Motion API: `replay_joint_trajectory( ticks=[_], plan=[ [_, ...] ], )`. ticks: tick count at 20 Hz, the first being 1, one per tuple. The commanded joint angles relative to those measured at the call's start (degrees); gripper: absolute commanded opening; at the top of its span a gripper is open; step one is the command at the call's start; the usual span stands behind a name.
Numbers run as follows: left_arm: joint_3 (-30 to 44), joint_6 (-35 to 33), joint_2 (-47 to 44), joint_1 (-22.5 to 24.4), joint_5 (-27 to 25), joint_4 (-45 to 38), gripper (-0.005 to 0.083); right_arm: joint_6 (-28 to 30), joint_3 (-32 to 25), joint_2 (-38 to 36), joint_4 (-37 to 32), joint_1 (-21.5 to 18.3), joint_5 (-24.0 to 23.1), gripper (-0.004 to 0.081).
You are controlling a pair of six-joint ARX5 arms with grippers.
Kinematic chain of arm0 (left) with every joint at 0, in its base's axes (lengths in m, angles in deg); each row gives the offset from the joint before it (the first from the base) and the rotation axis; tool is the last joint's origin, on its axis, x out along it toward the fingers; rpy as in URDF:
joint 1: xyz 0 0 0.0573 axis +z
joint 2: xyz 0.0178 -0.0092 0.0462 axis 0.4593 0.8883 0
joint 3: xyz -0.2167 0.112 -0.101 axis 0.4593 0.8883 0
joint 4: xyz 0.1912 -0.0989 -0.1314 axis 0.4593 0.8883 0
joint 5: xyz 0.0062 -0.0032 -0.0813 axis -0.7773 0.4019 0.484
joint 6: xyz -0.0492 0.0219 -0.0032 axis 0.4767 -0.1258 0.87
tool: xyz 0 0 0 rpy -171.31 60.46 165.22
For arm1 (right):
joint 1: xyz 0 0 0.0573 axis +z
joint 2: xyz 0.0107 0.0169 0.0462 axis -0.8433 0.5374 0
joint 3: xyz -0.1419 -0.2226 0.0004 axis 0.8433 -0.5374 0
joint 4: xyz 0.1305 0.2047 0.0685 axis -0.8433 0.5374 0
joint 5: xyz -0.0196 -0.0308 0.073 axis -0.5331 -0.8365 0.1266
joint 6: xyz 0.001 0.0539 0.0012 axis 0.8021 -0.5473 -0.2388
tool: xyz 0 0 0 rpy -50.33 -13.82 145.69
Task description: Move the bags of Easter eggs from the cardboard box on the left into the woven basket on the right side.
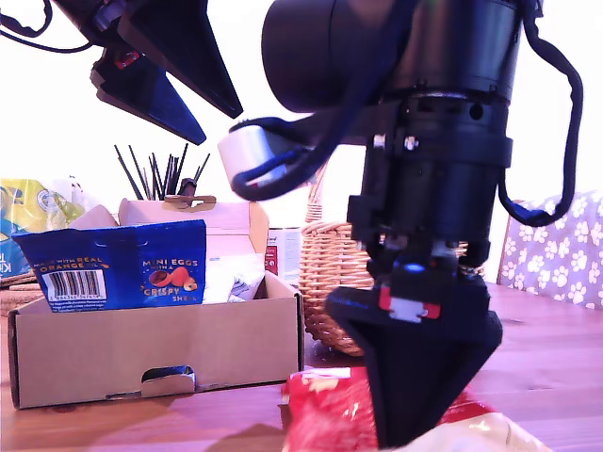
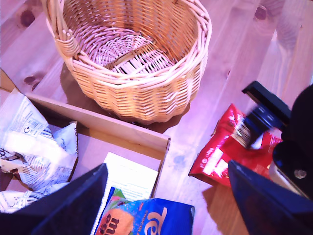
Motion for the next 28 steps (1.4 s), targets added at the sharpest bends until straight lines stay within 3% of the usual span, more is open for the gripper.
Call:
replay_joint_trajectory(
  ticks=[1, 5, 7, 9, 12, 19, 24, 28],
  plan=[
    [0.76, -0.24, 0.92, 0.09, 0.02, -0.11, 0.0712, -1.46, -2.56, 3.17, 1.46, 0.28, 0.94, 0.0103],
    [0.76, -1.36, 0.92, 0.09, -2.93, -0.24, 0.0712, -3.45, -2.43, 1.73, 1.51, 0.26, 1.40, 0.0097],
    [0.76, -1.60, 0.92, 0.11, -4.11, -0.17, 0.0712, -4.59, -2.32, -1.36, 1.01, 0.26, 1.97, 0.0040],
    [0.76, -1.79, 0.92, 0.22, -4.52, 0.02, 0.0712, -5.99, -2.01, -6.29, 0.28, 0.28, 1.97, -0.0014],
    [0.76, -1.97, 0.92, 0.42, -4.50, 0.94, 0.0712, -8.98, -1.40, -15.69, 0.48, 0.28, 1.70, -0.0013],
    [0.87, -3.45, 0.94, 0.31, -5.81, 13.70, 0.0713, -13.31, 0.48, -33.42, 3.52, -0.24, -0.26, -0.0013],
    [1.79, -6.12, 2.27, 0.42, -6.64, 13.66, 0.0713, -14.93, 1.20, -39.52, 3.10, -3.78, -3.87, -0.0013],
    [1.79, -7.39, 6.43, 0.31, -5.07, 12.26, 0.0713, -14.64, 3.10, -39.65, 1.03, -8.90, -4.63, -0.0013]
  ],
)
